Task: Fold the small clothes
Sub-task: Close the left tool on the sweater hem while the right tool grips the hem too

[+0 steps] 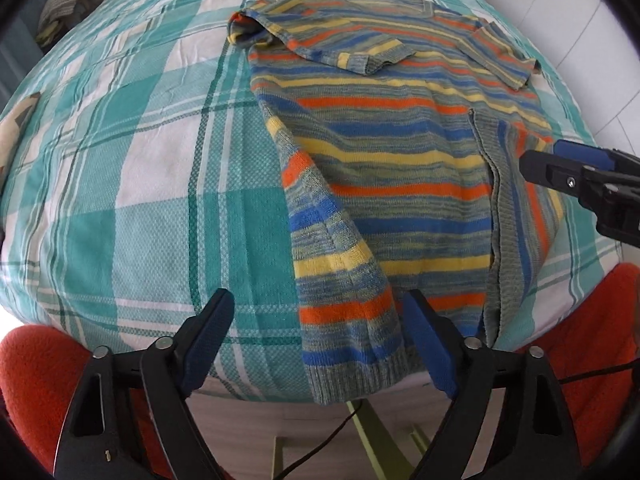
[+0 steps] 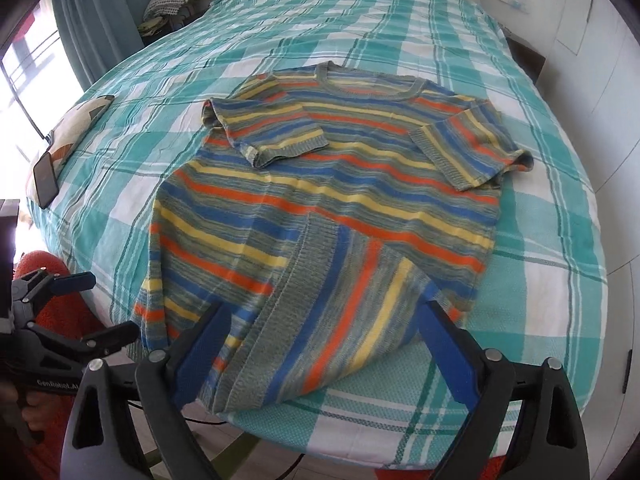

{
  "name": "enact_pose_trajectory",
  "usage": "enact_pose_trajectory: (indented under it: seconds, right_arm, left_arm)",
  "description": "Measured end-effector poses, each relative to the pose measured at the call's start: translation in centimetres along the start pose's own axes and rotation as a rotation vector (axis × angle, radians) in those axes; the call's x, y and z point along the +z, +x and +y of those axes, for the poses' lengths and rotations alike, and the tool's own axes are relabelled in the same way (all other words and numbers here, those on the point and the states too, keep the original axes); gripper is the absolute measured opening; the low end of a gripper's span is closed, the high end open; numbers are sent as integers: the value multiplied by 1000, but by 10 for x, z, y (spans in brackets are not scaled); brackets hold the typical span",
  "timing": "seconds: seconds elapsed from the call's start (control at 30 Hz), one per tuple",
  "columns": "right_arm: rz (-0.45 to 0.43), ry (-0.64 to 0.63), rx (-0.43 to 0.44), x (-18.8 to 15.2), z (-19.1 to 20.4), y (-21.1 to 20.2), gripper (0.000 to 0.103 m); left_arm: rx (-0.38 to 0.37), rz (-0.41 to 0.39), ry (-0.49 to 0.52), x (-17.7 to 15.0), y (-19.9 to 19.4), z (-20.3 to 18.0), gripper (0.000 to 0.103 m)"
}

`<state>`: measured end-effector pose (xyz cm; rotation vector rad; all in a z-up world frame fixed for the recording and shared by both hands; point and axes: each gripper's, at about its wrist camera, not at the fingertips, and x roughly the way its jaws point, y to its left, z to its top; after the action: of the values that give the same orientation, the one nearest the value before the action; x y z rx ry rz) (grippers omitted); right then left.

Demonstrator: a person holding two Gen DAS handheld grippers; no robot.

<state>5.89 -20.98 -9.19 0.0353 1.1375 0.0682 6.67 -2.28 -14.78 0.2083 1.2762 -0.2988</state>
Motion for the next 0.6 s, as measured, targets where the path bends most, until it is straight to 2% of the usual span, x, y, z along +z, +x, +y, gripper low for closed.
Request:
enact_pose_trajectory:
  seconds: [0.03, 0.1, 0.13, 0.17, 0.23, 0.27, 0.33, 0.43, 0.5, 0.53, 0.6]
  right_arm:
    - [29, 8, 16, 9, 4, 19, 72]
    - [82, 35, 51, 21, 6, 54, 55]
    - [115, 41, 63, 23, 6, 68, 27]
    - [144, 56, 76, 21, 4, 76, 6]
    - [119, 121, 123, 8, -8, 60, 4]
    - [97, 131, 116, -2, -14, 43, 4]
    - [69, 161, 100, -27, -33, 8, 3]
    - [94, 242, 40, -70, -69, -28, 3]
    - [115, 269, 8, -88, -85, -38, 6]
    - [114, 280, -1, -89, -91, -40, 9]
    - [85, 274, 6, -78, -92, -39, 33]
  left_arm:
    - [3, 28, 10, 0, 10, -1, 40]
    - [-79, 45, -19, -2, 16, 6, 18]
    - [-101, 43, -39, -5, 12, 12, 10]
    - [-128, 40, -50, -7, 5, 17, 9]
    - [-161, 16, -71, -15, -14, 31, 8]
    - [-184, 5, -83, -21, -22, 39, 8]
    - [-210, 0, -105, -31, -30, 54, 8]
    - [-216, 13, -122, -41, -31, 65, 9]
    - [-206, 31, -129, -42, -22, 67, 9]
    - [-213, 44, -139, -41, -15, 68, 9]
    - [-231, 69, -168, -41, -5, 70, 9]
